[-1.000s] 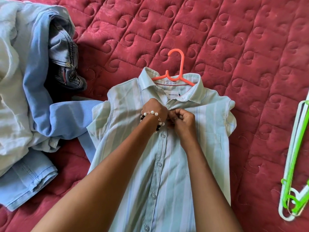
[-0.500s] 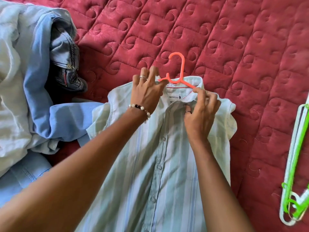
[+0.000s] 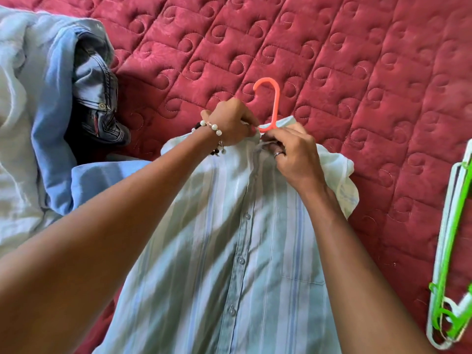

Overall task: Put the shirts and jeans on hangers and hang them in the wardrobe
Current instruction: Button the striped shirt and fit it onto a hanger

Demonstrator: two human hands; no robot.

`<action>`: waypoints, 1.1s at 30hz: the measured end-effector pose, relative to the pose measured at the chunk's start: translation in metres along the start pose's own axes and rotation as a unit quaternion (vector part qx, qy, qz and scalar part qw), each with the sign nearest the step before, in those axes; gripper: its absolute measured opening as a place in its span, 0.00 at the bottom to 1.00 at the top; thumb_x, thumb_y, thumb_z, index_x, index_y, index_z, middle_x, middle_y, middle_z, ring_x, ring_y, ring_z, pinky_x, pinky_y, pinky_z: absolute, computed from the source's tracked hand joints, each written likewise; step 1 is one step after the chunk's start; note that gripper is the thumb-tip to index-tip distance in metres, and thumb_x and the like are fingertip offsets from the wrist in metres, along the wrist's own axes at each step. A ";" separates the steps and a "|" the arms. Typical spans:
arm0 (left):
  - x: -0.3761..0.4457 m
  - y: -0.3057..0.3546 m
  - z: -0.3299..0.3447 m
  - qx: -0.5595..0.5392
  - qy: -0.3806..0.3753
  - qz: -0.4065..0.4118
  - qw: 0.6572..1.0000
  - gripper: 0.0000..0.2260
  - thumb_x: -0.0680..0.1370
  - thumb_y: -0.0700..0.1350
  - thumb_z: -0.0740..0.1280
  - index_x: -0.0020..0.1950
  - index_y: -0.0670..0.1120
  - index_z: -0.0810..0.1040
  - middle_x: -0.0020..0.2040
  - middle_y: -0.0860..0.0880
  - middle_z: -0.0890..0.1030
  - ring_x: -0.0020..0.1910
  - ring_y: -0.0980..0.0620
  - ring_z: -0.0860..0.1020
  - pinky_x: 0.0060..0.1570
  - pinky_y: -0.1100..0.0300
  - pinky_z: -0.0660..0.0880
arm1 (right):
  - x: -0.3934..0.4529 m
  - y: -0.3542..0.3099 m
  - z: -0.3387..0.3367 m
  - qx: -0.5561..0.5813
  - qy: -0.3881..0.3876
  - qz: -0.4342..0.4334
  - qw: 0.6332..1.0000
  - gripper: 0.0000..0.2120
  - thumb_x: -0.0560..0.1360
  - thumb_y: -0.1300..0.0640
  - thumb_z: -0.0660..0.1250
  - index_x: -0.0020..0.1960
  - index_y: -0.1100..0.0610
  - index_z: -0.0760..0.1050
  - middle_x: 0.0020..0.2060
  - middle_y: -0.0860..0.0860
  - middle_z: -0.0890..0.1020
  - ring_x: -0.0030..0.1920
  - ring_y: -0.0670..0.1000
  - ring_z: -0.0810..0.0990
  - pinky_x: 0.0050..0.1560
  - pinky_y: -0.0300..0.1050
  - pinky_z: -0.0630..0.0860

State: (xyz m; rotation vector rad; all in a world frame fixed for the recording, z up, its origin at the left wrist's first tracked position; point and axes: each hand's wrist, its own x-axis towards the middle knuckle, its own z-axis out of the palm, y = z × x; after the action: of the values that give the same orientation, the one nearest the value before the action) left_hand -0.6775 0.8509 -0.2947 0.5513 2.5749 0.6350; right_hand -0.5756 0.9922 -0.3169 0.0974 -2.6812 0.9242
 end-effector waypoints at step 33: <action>0.003 0.010 0.008 -0.064 -0.001 -0.055 0.996 0.07 0.73 0.38 0.70 0.49 0.48 0.79 0.53 0.45 0.81 0.53 0.46 0.79 0.51 0.61 0.74 | 0.005 -0.002 0.005 -0.042 -0.001 -0.032 0.999 0.05 0.70 0.68 0.67 0.45 0.63 0.80 0.39 0.57 0.81 0.42 0.61 0.77 0.43 0.53 0.74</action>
State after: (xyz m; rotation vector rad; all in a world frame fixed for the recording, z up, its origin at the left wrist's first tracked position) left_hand -0.6736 0.8628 -0.2966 0.3648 2.5217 0.7535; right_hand -0.5814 0.9877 -0.3180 0.1663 -2.6977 0.7927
